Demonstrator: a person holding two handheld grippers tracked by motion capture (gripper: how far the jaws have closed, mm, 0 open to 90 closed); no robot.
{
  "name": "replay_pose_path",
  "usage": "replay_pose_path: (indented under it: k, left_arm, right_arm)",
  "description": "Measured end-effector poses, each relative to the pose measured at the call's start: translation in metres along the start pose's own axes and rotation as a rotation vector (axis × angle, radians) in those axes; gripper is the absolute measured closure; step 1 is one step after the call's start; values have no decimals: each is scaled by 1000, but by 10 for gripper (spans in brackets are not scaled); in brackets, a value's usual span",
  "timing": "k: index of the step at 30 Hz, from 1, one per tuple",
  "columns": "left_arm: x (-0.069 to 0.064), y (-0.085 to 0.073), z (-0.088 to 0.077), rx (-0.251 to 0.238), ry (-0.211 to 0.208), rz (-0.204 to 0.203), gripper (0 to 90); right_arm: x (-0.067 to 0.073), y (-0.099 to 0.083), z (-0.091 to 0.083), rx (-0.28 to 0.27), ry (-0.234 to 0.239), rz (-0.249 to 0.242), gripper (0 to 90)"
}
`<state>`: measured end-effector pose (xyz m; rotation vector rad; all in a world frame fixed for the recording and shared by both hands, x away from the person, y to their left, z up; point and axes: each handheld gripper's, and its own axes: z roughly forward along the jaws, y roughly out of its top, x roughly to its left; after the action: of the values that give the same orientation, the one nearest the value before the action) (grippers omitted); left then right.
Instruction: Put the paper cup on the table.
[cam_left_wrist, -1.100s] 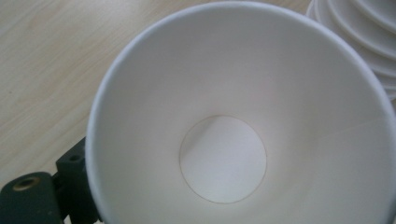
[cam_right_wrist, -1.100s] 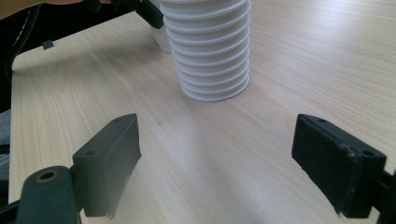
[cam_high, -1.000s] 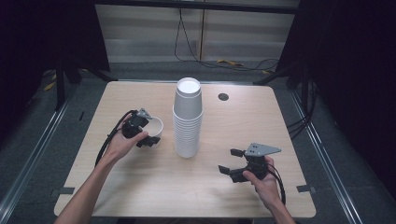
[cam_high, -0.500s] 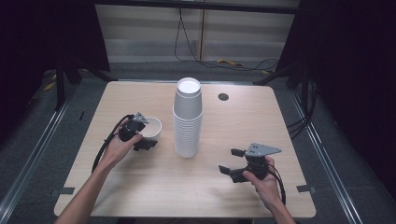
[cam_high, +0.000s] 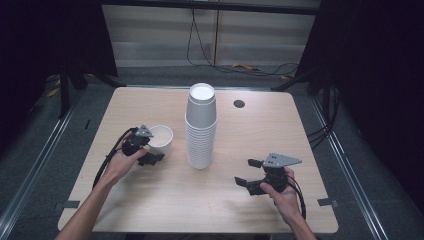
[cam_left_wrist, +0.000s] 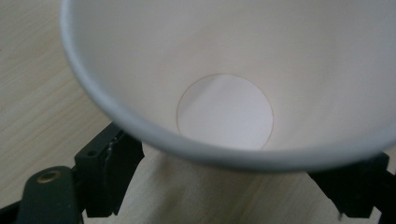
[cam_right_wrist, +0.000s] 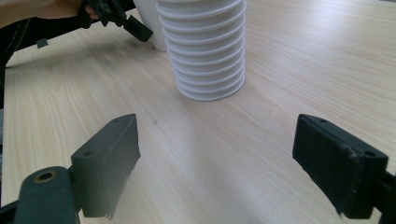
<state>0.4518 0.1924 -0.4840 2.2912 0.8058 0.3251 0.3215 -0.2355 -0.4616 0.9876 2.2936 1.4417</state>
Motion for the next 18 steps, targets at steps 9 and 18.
replay_pose_path:
  k: [9,18]
  left_arm:
    - [-4,-9,-15,-45,1,-41,157]
    - [-12,-15,-26,-107,-25,-66,157]
  right_arm:
    - [0,0,0,1,-2,-1,146]
    - [-1,0,0,-3,-5,2,145]
